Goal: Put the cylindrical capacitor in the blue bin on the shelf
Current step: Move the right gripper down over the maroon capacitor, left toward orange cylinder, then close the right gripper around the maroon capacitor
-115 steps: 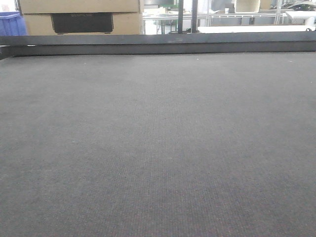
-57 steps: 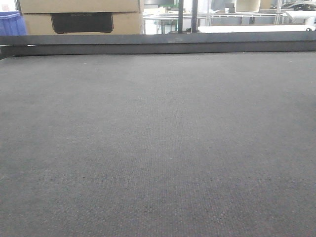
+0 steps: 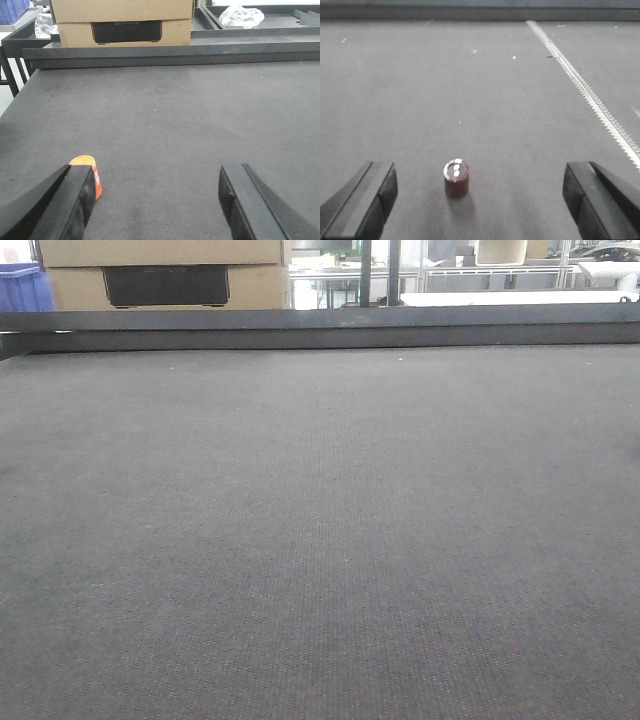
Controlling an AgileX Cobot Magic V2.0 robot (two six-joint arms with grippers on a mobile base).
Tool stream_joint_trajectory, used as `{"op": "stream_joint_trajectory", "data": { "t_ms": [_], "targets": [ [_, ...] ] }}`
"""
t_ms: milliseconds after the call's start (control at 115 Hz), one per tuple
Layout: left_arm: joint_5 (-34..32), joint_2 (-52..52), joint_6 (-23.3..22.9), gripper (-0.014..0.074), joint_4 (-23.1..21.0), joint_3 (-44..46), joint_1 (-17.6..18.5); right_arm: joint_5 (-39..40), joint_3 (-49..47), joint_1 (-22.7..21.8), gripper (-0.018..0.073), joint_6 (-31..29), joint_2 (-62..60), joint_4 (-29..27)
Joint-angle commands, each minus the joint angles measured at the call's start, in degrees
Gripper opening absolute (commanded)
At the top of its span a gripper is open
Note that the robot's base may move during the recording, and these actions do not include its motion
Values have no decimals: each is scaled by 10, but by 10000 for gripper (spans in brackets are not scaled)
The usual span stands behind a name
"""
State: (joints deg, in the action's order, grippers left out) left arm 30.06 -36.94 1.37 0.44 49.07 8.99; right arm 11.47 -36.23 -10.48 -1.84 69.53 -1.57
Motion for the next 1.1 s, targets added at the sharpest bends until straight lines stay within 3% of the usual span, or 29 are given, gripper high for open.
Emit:
{"op": "stream_joint_trajectory", "data": {
  "t_ms": [0,217,426,739,983,1087],
  "targets": [
    [-6,0,0,426,-4,5,4,143,31,-1,559,0,46,-6],
    [-7,0,0,426,-4,5,4,372,57,5,559,0,182,3],
    [-7,0,0,424,-4,5,4,444,38,5,559,0,303,3],
    [-2,0,0,424,-4,5,4,456,-37,4,559,0,415,34],
    [48,0,0,424,-4,5,4,454,-78,4,559,0,457,34],
    [54,0,0,424,-12,5,4,451,-78,3,510,0,465,34]
  ]
}}
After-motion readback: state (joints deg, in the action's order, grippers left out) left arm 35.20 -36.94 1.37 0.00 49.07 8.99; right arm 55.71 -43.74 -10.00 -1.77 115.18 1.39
